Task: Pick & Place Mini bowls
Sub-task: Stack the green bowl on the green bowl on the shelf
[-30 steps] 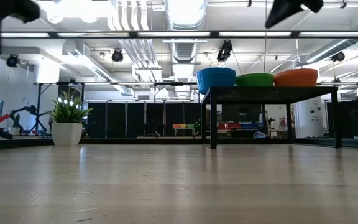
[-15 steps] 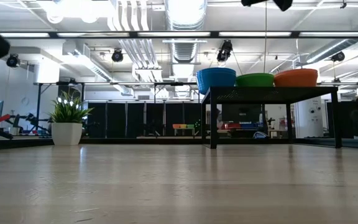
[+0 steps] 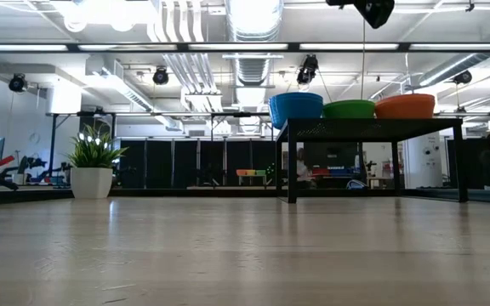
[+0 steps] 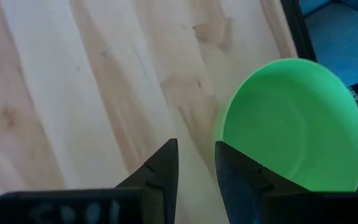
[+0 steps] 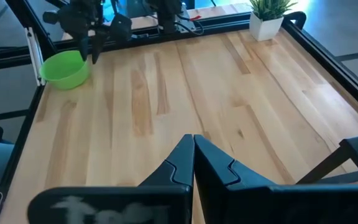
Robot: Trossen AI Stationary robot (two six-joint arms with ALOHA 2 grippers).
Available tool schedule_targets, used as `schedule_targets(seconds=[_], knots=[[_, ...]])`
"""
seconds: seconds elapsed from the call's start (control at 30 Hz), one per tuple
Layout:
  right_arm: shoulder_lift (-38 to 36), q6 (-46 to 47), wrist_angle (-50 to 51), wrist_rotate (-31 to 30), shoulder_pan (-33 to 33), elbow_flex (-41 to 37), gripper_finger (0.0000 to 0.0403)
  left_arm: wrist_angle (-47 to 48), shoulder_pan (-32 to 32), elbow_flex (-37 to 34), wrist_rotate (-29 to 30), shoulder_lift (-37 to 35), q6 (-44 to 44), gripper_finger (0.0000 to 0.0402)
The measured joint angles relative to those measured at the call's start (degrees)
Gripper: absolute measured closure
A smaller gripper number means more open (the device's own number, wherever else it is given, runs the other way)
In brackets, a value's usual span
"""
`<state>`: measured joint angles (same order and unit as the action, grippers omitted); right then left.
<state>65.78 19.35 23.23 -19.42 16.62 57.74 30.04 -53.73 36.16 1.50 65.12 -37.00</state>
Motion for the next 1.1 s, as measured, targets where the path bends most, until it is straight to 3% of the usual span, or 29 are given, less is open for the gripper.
schedule_targets(seconds=[0.53,0.77,0.87,1.1], knots=[[0.0,0.13,-0.1,-0.02,0.0,0.92,0.0394,-4.55,-3.0,0.0,-0.77,11.16,-0.87,0.0307],[0.0,0.13,-0.06,-0.02,0.0,0.98,0.0394,-4.54,-3.0,0.0,-1.04,11.77,-1.02,0.039],[0.0,0.11,-0.08,-0.04,0.0,0.98,0.0394,-4.52,-2.98,0.0,-0.83,10.94,-1.04,0.0397],[0.0,-0.33,-0.07,-0.11,0.0,0.98,0.0394,2.41,-0.68,3.95,8.27,5.73,0.08,0.04]])
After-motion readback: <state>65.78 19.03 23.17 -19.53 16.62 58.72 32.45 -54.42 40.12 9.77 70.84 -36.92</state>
